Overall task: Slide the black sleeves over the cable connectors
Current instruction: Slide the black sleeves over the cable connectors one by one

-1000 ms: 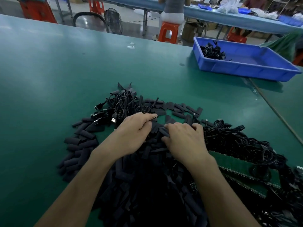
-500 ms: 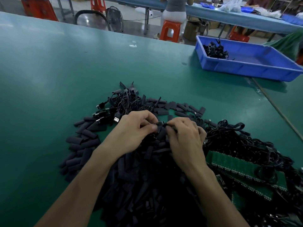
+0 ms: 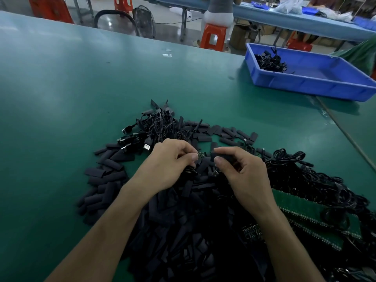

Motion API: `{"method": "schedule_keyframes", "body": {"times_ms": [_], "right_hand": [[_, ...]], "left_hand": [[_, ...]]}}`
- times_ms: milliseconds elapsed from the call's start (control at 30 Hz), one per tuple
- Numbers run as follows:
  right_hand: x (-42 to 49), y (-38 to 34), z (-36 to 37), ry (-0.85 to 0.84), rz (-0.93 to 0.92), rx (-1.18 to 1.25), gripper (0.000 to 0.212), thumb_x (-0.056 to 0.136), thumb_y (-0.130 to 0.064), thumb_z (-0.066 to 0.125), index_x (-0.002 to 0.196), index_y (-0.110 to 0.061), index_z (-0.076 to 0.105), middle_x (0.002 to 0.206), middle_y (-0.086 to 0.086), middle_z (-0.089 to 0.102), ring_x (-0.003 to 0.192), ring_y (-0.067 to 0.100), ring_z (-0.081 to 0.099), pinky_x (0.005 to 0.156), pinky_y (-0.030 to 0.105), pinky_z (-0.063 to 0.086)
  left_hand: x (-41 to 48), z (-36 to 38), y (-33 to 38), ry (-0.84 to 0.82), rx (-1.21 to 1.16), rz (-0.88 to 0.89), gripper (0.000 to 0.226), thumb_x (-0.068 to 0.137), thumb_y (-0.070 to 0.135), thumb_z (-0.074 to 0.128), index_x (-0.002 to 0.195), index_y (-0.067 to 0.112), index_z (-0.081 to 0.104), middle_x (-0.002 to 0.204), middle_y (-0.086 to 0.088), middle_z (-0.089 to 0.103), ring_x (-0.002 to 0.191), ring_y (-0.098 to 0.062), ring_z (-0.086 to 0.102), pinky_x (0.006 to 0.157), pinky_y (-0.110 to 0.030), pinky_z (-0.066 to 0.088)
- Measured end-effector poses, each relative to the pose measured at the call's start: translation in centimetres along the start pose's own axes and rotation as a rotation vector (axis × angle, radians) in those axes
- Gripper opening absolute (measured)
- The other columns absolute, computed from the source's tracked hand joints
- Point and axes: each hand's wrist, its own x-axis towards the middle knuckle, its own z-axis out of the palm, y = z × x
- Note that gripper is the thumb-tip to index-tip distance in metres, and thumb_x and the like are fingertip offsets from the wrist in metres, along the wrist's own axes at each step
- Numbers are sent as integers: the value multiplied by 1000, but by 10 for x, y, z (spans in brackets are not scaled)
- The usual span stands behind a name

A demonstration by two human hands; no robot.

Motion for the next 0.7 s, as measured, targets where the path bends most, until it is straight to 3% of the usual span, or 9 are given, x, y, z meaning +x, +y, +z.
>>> {"method": "schedule_keyframes", "body": {"times_ms": [133,533,700], "right_hand": [[-2,5,0,-24,4,3,23,86,-22,78,107,-30,75,91,-25,71,87,-8,67,75,10,51],[-4,8,2,-9,4,86,22,85,-21,78,99,-36,71,90,-37,68,82,-10,67,70,4,48],[-4,6,3,-4,-7,105,21,84,-20,78,93,-38,72,86,-27,72,75,-5,69,68,7,50]], "left_hand": [[0,0,2,-7,40,-6,18,100,27,61,85,37,67,76,20,74,72,6,67,65,-8,44],[0,0,2,-65,30,-15,15,100,30,61,91,33,72,75,18,73,71,0,69,81,-34,58],[-1,0,5,-83,1,3,19,101,28,59,87,35,71,76,13,73,73,-13,71,81,-45,60]]}}
